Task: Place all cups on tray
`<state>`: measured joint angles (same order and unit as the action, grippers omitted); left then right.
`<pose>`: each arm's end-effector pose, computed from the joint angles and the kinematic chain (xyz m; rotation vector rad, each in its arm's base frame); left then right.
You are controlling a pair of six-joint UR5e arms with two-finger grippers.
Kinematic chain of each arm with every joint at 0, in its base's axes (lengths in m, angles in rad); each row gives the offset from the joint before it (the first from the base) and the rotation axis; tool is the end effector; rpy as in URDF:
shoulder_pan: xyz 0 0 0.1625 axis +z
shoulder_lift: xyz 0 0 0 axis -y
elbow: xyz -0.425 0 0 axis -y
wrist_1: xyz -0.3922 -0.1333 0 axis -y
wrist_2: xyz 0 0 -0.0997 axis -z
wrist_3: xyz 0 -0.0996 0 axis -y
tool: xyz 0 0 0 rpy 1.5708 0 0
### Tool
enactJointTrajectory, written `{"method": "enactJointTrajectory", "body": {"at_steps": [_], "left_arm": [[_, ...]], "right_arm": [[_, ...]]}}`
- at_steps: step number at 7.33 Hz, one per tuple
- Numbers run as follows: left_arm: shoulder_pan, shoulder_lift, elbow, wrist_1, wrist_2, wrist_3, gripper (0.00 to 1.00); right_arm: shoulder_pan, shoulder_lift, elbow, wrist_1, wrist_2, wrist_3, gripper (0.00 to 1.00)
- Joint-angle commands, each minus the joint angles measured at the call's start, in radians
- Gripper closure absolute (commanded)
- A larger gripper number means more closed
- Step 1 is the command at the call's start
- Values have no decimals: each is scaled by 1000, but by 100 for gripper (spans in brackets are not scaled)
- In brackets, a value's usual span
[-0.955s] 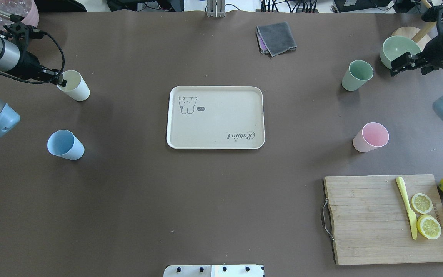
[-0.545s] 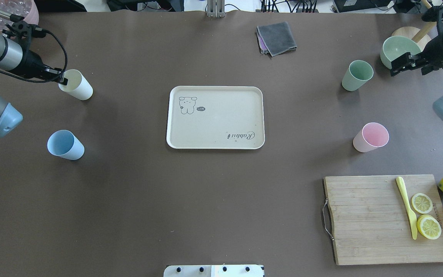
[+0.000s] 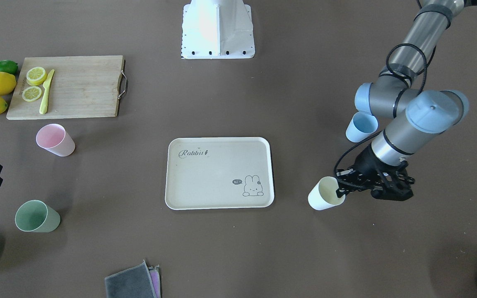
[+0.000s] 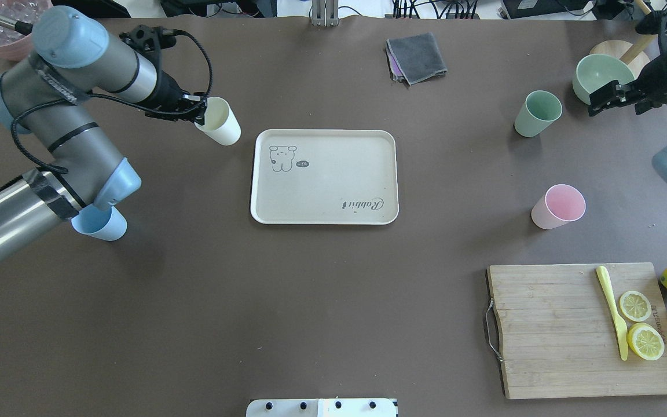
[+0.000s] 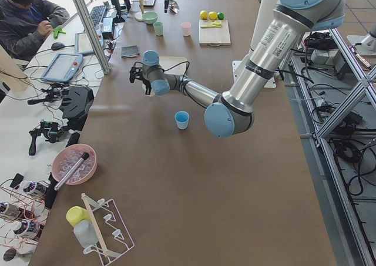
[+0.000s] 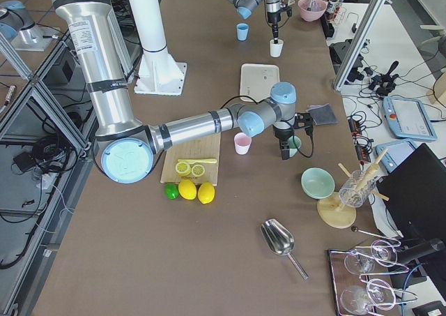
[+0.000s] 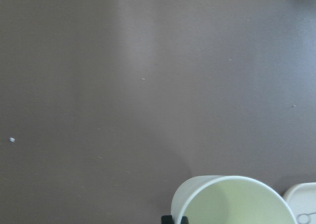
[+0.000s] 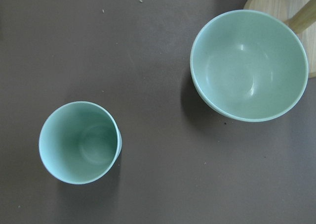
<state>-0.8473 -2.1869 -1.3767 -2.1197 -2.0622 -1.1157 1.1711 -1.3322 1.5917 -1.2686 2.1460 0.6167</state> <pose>0.4200 -0.6059 0.3160 0.2164 1.0279 -0.1170 -0.1639 -0.5912 0.4925 0.2043 -0.7539 0.0444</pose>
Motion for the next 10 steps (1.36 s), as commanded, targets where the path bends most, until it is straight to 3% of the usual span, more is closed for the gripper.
{"method": "enactJointTrajectory", "body": {"at_steps": [1,4,6,8,9,10], "left_arm": [[115,-98,-24,110,101,-90,100],[125,-125,7,112,131,-98,100],[122,-163,7,218,143,-89,100],[131,-163,11,234,171,-87,100],[143,-162,11,234,177,-85,43],[154,-160,8,234,212,-87,3]], "right_arm": [[-8,-2,1,0,0,9,0],[-16,8,-6,0,0,18,0],[-16,8,-6,0,2,18,0],[-18,7,-7,0,0,18,0],[-18,7,-7,0,0,18,0],[-19,7,-7,0,0,20,0]]}}
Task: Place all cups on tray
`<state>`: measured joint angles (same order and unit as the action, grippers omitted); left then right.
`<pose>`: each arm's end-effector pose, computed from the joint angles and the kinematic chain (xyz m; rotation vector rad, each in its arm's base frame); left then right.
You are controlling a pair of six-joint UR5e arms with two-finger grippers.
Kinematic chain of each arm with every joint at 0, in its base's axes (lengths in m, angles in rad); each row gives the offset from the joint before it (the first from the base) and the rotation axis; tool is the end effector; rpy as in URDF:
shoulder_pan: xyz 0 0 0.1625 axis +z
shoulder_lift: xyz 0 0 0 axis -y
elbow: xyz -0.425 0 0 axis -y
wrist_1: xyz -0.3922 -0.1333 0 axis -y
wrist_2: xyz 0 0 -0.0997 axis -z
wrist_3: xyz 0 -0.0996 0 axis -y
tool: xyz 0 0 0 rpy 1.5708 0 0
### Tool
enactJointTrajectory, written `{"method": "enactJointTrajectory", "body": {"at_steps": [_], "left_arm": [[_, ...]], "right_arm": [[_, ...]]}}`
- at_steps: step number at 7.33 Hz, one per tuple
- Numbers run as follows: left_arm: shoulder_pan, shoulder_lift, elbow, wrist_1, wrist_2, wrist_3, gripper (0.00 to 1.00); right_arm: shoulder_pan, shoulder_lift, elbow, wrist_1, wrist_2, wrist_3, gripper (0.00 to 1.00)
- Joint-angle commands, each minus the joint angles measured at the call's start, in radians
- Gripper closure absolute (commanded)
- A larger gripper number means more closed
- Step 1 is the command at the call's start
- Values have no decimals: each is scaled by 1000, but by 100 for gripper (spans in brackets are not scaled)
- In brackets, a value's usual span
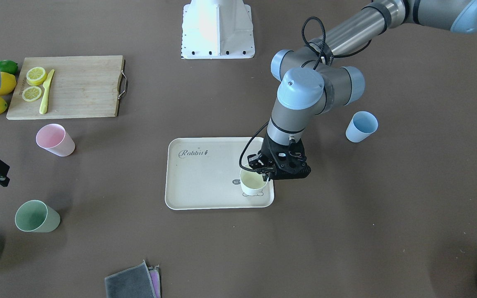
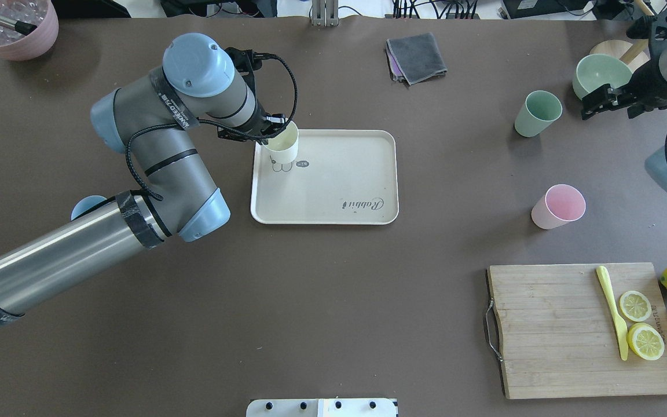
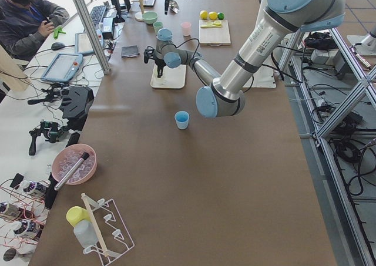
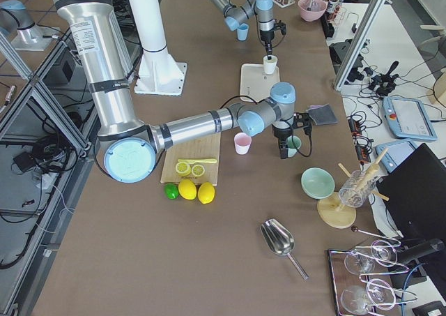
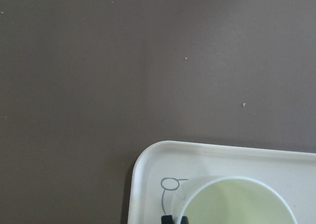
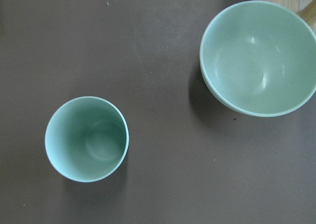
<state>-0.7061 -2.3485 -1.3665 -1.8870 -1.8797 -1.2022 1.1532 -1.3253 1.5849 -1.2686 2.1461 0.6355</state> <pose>0.5146 -0.5742 0.2349 0.2042 0.9060 -0.1756 -0.1756 -0.5908 0.4917 0.1905 -0.7577 0.0451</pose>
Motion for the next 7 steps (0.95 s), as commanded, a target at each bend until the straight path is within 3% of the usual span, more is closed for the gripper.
{"method": "enactJointTrajectory", "body": {"at_steps": [1,2,4,5,7], "left_arm": [[26,3,-8,2,75,0,2],[14,0,-37,5,67,0,2],[-135,76,-97,6,-144,230,2],[-180,139,-138,6,-183,328,2],[-190,172,-155,5,-177,342,2]], "right_arm": [[-6,0,0,0,1,6,0],[-7,9,-3,-2,1,6,0],[-7,107,-116,0,1,4,0],[-15,132,-158,0,0,4,1],[-18,204,-236,3,-6,6,7]]}}
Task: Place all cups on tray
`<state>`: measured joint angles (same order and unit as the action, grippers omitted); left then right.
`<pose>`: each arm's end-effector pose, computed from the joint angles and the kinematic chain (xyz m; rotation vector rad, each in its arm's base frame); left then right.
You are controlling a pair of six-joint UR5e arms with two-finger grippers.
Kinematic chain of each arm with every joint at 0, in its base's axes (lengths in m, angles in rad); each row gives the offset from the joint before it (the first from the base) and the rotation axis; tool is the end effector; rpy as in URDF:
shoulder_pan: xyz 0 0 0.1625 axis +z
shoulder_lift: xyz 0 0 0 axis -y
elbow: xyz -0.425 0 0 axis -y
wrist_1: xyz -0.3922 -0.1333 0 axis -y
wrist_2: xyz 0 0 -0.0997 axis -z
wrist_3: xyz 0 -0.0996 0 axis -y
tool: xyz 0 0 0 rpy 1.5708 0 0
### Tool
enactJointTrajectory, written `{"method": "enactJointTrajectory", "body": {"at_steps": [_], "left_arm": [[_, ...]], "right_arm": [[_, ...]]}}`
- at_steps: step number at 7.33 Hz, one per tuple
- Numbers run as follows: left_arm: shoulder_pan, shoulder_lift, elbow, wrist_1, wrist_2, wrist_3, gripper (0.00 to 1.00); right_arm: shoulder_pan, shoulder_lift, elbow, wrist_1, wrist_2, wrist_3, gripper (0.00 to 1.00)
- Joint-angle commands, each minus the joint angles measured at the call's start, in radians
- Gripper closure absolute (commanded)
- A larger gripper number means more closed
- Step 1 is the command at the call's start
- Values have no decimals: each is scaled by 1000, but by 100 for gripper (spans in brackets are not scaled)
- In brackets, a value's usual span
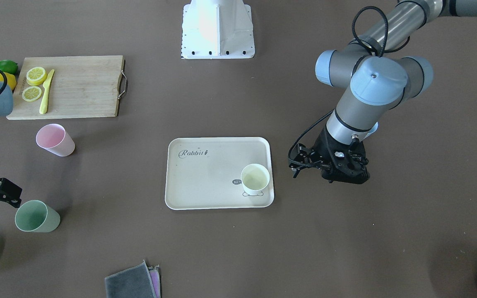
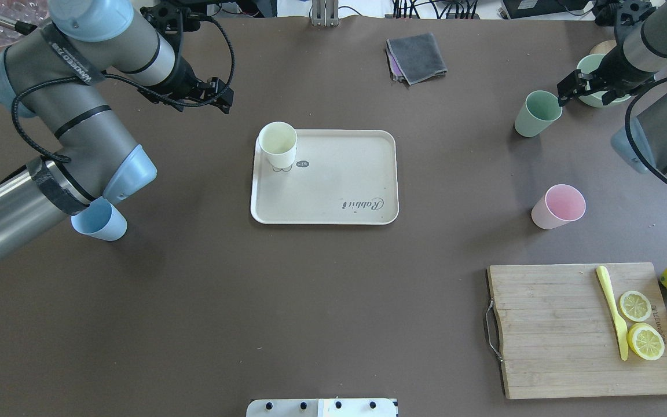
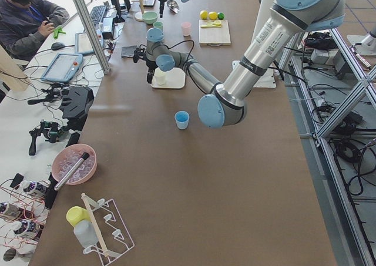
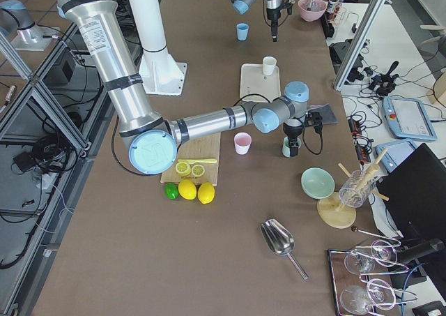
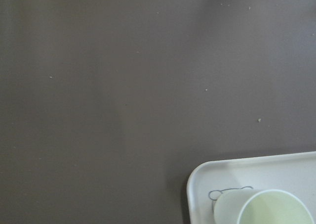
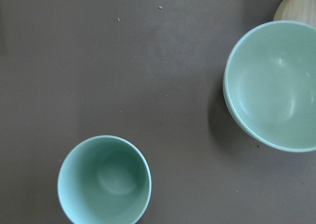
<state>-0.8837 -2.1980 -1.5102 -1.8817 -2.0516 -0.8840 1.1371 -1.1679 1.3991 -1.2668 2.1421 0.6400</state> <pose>0.3842 -0.6058 0.2758 0.2898 0.9241 0.0296 -0.2124 -0.6476 0.4848 0.1620 -0.7445 0.0434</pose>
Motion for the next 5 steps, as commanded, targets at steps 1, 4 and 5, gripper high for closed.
{"method": "enactJointTrajectory", "body": {"at_steps": [1,4,5], "left_arm": [[-12,21,-12,-2,-5,23,2],[-12,21,-12,-5,-5,23,2],[-12,21,-12,-5,-5,23,2]], "right_arm": [[-2,68,-80,1,-4,3,10],[-42,67,-110,48,-44,33,47],[-52,62,-132,87,-45,38,62]]}}
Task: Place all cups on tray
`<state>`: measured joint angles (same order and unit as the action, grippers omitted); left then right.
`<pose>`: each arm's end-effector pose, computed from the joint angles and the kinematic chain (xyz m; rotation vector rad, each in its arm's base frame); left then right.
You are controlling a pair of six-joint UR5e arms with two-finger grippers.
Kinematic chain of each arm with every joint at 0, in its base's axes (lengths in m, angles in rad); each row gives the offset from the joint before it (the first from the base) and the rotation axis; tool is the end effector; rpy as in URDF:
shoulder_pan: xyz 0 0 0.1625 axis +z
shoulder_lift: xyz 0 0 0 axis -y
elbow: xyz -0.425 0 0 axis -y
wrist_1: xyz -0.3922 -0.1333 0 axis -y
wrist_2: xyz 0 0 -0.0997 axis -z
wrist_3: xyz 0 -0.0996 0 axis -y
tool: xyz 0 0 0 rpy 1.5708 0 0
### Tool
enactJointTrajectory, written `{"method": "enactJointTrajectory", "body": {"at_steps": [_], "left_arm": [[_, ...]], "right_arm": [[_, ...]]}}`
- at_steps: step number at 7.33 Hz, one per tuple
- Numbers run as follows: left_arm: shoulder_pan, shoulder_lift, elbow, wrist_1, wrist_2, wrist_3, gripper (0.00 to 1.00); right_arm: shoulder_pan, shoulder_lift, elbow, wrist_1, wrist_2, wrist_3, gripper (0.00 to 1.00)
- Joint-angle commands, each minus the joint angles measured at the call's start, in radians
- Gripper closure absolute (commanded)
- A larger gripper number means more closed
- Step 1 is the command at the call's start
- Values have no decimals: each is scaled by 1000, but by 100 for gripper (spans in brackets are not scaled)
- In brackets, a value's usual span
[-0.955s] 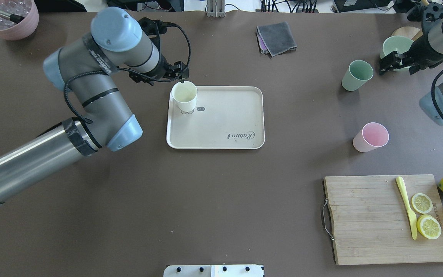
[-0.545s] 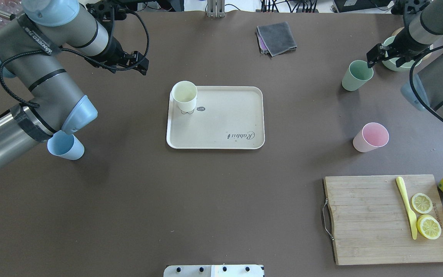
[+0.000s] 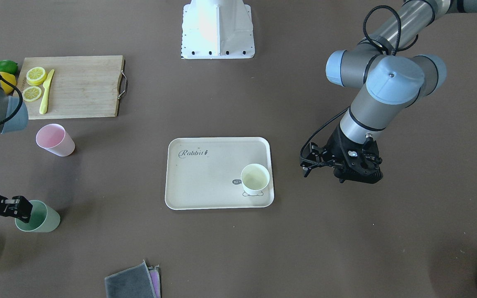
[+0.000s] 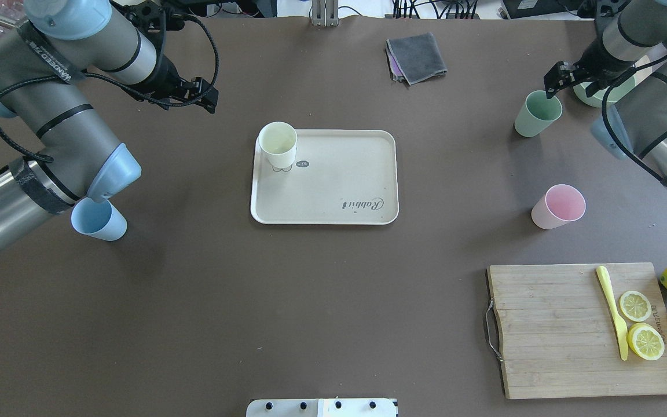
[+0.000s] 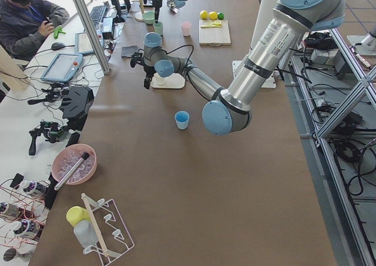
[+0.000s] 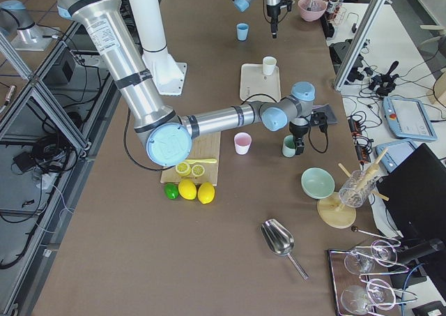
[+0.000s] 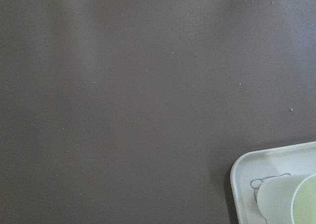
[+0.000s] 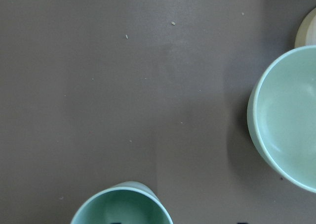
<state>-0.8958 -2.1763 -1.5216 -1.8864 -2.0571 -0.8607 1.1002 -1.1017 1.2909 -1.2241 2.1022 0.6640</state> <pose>0.3738 -0.6058 0.2852 0.2980 0.9187 0.0409 -0.2467 -0.6676 0.4907 0.1624 -0.7178 0.0422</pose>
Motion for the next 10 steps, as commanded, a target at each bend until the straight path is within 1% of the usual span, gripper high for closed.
{"method": "enactJointTrajectory", "body": {"at_steps": [1,3,4,5,7,8,9,10], "left_arm": [[0,0,0,0,2,0,2],[0,0,0,0,2,0,2],[0,0,0,0,2,0,2],[0,0,0,0,0,0,2],[-29,1,-2,3,-9,11,2],[-35,12,-2,4,-15,53,2],[-35,18,-2,3,-15,58,2],[-35,18,-2,3,-14,58,2]], "right_arm": [[-22,-9,-25,52,-5,17,63],[-23,-9,-15,54,-4,26,100],[-23,-3,2,52,1,35,100],[-20,5,39,52,8,83,100],[-40,55,85,35,12,240,100],[-106,101,87,37,-2,372,100],[-184,161,85,31,-63,519,100],[-256,231,82,-42,-135,599,100]]}}
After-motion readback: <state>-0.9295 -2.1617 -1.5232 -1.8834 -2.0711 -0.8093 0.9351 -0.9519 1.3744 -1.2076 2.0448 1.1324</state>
